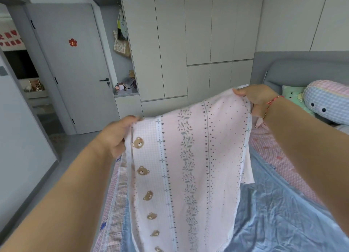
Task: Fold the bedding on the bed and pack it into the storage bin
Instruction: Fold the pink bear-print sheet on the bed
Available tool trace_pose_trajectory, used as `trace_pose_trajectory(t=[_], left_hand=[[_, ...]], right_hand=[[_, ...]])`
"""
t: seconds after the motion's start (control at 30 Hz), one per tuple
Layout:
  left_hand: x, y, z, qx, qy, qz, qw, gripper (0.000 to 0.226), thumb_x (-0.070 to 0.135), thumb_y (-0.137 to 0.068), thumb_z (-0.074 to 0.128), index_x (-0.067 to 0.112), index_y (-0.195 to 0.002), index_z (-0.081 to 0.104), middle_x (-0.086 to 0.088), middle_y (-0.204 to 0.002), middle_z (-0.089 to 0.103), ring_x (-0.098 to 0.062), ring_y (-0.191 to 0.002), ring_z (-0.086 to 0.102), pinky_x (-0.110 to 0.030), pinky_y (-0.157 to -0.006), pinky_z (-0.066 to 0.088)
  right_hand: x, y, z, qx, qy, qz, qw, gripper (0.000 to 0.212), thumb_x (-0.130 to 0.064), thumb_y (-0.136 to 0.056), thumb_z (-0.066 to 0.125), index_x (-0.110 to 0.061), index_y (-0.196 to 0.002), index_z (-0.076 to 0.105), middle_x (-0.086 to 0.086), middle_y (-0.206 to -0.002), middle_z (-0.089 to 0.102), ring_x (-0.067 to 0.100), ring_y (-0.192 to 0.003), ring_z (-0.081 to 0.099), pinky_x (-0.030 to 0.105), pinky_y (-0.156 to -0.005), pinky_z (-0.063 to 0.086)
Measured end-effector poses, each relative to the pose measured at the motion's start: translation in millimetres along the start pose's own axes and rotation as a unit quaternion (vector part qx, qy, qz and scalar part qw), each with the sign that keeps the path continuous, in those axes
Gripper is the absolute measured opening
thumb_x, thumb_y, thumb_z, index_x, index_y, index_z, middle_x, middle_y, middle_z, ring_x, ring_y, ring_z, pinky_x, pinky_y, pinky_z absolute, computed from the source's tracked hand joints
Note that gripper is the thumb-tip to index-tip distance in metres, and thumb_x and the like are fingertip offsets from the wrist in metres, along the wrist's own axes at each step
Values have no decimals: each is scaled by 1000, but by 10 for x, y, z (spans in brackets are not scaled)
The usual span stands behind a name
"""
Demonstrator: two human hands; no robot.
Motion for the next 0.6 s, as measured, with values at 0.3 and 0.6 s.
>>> trace_pose_trajectory(t=[0.3,0.6], left_hand=[[-285,216,138,-44,108,-79,990,46,43,-88,50,4,-105,69,-18,-104,70,-31,-88,69,-40,-82,54],[-920,354,295,-91,88,-264,956,59,48,-79,65,3,-116,69,-21,-118,67,-36,-106,65,-49,-97,48]], right_hand=[[352,1,205,-12,-43,55,998,24,-17,-92,59,-1,-111,63,14,-118,64,26,-105,62,44,-90,50],[597,-17,358,-30,-40,75,996,13,-18,-93,59,-5,-92,62,10,-94,66,24,-83,63,34,-68,51]])
Point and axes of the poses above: each hand's wrist, its own y-axis away from the middle knuckle, its own z-axis out of the palm, x = y × z, the point moved 10 cm from there along -y, towards the middle knuckle
